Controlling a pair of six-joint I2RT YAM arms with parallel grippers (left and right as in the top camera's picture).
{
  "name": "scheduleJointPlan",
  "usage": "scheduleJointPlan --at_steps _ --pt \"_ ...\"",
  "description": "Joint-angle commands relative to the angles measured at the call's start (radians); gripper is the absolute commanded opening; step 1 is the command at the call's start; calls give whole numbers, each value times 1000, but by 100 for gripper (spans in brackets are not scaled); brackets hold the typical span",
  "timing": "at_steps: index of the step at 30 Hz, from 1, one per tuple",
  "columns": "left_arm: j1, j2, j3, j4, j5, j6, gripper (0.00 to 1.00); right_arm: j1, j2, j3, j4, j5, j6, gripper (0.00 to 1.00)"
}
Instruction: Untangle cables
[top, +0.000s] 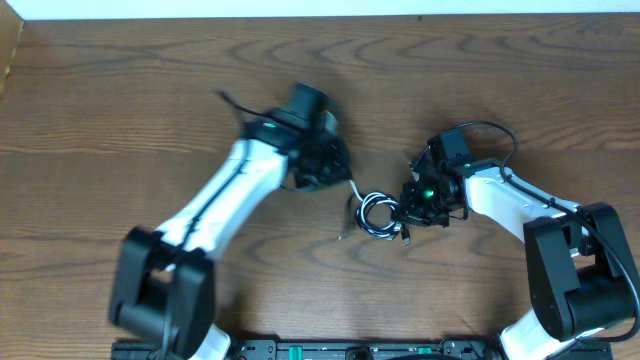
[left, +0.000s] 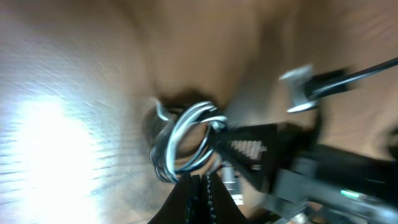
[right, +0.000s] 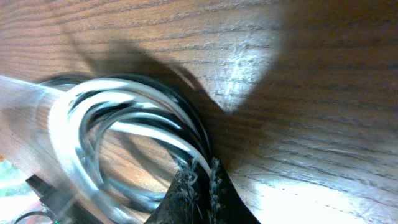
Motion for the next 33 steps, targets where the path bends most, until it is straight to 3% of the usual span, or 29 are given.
scheduleJointPlan --at_steps 1,3,4,6,21,27,33 --pt "68 -32 0 -10 56 18 7 -3 25 -15 -12 136 10 1" --pt "91 -30 0 -21 56 33 11 -2 25 -15 -13 136 10 1" --pt "98 -29 0 -31 47 34 23 -2 25 -15 -14 136 10 1" --pt "100 -26 -2 -55 22 55 30 -2 25 -15 -16 136 10 1" --pt "-79 19 -77 -66 -109 227 31 -2 25 -15 -14 130 -18 1" --pt "-115 62 -79 -42 -127 227 31 -2 23 -15 18 -40 -219 1" --pt "-116 67 -79 -30 -123 227 31 -3 -14 -15 44 -184 -294 1"
